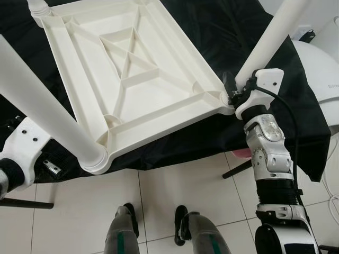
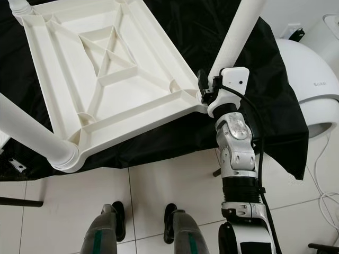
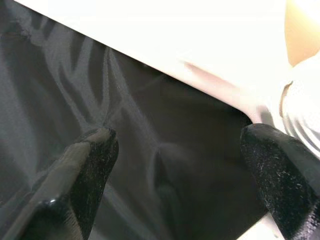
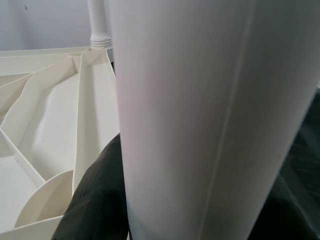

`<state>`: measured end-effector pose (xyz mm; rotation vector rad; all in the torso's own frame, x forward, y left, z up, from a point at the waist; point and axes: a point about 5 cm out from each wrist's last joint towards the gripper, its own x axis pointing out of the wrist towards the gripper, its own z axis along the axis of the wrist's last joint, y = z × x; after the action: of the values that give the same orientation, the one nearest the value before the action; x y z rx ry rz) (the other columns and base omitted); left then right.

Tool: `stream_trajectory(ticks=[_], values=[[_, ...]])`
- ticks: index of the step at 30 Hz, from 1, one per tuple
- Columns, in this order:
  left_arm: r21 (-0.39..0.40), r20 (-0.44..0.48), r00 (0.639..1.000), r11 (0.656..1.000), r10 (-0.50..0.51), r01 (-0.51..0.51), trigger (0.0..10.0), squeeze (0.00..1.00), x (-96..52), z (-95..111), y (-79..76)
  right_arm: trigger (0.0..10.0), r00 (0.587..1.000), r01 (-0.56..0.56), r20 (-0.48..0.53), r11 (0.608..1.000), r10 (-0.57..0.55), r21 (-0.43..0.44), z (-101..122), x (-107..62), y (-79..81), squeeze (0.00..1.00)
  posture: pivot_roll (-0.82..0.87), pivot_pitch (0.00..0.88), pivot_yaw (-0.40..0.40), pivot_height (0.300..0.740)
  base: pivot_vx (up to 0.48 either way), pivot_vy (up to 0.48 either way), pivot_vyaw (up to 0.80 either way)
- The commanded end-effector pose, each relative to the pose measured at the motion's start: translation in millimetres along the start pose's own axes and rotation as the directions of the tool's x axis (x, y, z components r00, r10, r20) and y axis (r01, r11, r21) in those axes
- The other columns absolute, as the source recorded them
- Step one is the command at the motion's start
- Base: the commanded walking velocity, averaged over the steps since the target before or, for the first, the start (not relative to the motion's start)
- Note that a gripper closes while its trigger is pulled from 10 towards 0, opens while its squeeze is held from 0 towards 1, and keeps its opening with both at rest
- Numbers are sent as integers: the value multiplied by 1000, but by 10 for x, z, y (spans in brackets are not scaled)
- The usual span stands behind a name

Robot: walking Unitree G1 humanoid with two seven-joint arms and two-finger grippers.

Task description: Building children table

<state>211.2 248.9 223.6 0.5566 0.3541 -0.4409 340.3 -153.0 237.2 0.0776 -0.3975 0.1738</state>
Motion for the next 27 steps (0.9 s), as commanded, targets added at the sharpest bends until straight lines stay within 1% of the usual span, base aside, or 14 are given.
stream_trajectory(ticks=[1, 2, 5, 7, 8, 9, 10, 12, 13, 15, 18, 19, 21, 27], values=[[37, -31, 999, 999, -12, 13, 10000, 0, 165, -51, -55, 10000, 996, -85, 23, 992, 83, 91, 17, 29, 224, 0, 23, 279, -29, 740, 0, 0, 0], [37, -31, 999, 999, -12, 13, 10000, 0, 165, -51, -55, 10000, 996, -85, 23, 992, 83, 91, 17, 29, 224, 0, 23, 279, -29, 740, 0, 0, 0], [50, -52, 997, 997, 57, -54, 10000, 0, 193, -77, 17, 10000, 996, -89, 27, 992, 87, 92, 28, 31, 228, 0, 23, 279, -29, 740, 0, 0, 0], [53, -71, 982, 984, 172, -169, 10000, 0, 217, -105, 147, 10000, 995, -95, 33, 991, 92, 97, 34, 30, 243, 0, 22, 280, -28, 740, 0, 0, 0], [53, -71, 982, 984, 172, -169, 10000, 0, 217, -105, 147, 10000, 995, -95, 33, 991, 92, 97, 34, 30, 243, 0, 22, 280, -28, 740, 0, 0, 0], [53, -56, 974, 975, 220, -217, 10000, 0, 226, -83, 197, 10000, 995, -99, 33, 990, 96, 100, 30, 28, 256, 0, 25, 281, -27, 740, 0, 0, 0], [53, -56, 974, 975, 220, -217, 10000, 0, 226, -83, 197, 10000, 995, -99, 33, 990, 96, 100, 30, 28, 256, 0, 25, 281, -27, 740, 0, 0, 0], [36, -23, 961, 961, 276, -275, 10000, 0, 241, -29, 249, 10000, 994, -103, 31, 989, 101, 105, 20, 26, 274, 0, 26, 279, -28, 740, 0, 0, 0], [36, -23, 961, 961, 276, -275, 10000, 0, 241, -29, 249, 10000, 994, -103, 31, 989, 101, 105, 20, 26, 274, 0, 26, 279, -28, 740, 0, 0, 0], [-22, 7, 945, 945, 327, -327, 10000, 0, 265, 31, 295, 10000, 993, -113, 26, 988, 111, 104, 7, 25, 297, 0, 27, 279, -31, 740, 0, 0, 0], [-48, 19, 937, 936, 349, -347, 10000, 0, 281, 55, 314, 10000, 993, -122, 22, 987, 120, 103, -4, 21, 312, 0, 28, 278, -32, 740, 0, 0, 0], [-80, 20, 930, 928, 366, -363, 10000, 0, 302, 63, 325, 10000, 991, -131, 17, 986, 130, 102, -15, 16, 329, 0, 28, 277, -35, 740, 0, 0, 0], [-93, -2, 917, 913, 400, -398, 10000, 0, 331, 32, 343, 10000, 989, -145, 13, 984, 144, 102, -22, 12, 352, 0, 27, 276, -36, 740, 0, 0, 0], [-103, -38, 899, 894, 435, -437, 10000, 0, 371, -30, 368, 10000, 988, -154, 18, 983, 153, 103, -9, 13, 361, 0, 24, 275, -38, 740, 0, 0, 0]])
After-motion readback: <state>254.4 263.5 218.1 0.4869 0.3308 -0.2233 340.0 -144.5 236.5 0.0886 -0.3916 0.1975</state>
